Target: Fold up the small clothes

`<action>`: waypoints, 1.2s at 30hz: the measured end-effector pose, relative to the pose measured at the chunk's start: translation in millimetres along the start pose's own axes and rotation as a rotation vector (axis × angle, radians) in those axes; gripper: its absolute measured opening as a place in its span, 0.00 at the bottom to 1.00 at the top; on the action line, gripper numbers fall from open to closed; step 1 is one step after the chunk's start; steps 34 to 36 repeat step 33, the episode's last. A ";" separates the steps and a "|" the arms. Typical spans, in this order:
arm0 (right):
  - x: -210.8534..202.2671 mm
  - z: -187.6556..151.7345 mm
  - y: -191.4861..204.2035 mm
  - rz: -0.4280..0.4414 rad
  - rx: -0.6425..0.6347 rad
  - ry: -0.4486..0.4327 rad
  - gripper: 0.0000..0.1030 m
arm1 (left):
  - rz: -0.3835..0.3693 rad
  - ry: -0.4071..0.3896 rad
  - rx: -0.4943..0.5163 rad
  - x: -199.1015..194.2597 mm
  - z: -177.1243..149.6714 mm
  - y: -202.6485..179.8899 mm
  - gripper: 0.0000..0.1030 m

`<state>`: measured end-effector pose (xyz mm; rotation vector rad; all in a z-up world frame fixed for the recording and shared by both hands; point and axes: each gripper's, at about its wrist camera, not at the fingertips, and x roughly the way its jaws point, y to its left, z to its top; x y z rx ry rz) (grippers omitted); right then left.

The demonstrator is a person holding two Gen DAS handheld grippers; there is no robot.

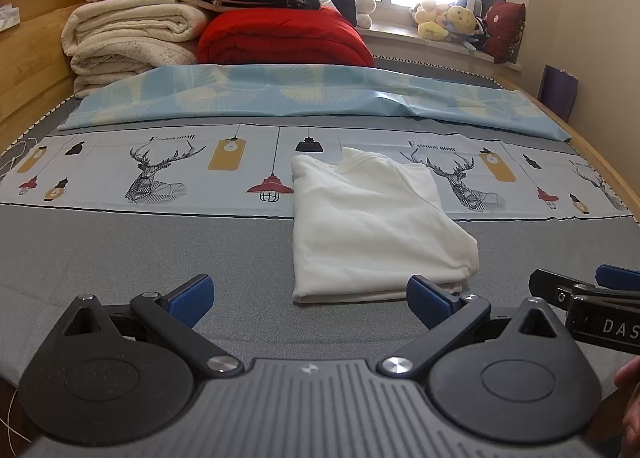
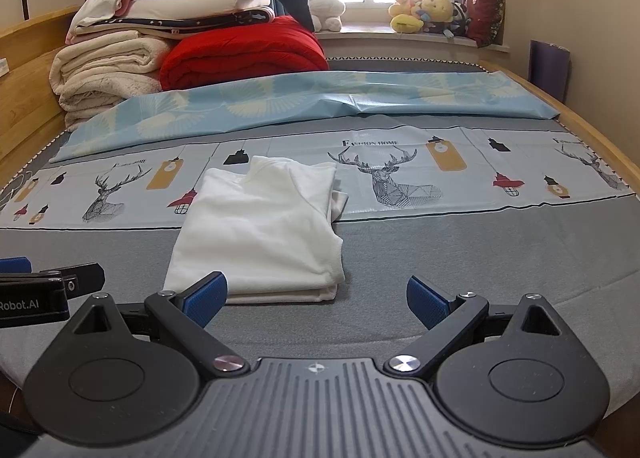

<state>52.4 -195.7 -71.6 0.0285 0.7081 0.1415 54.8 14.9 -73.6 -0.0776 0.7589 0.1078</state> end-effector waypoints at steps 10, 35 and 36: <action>-0.1 -0.1 0.5 0.000 0.001 0.001 0.94 | 0.000 0.000 0.000 -0.1 -0.8 -0.7 1.00; 0.2 -2.0 2.4 0.005 0.003 0.004 0.94 | -0.001 0.001 0.004 -0.4 -0.1 0.0 1.00; 0.2 -2.0 2.4 0.005 0.003 0.004 0.94 | -0.001 0.001 0.004 -0.4 -0.1 0.0 1.00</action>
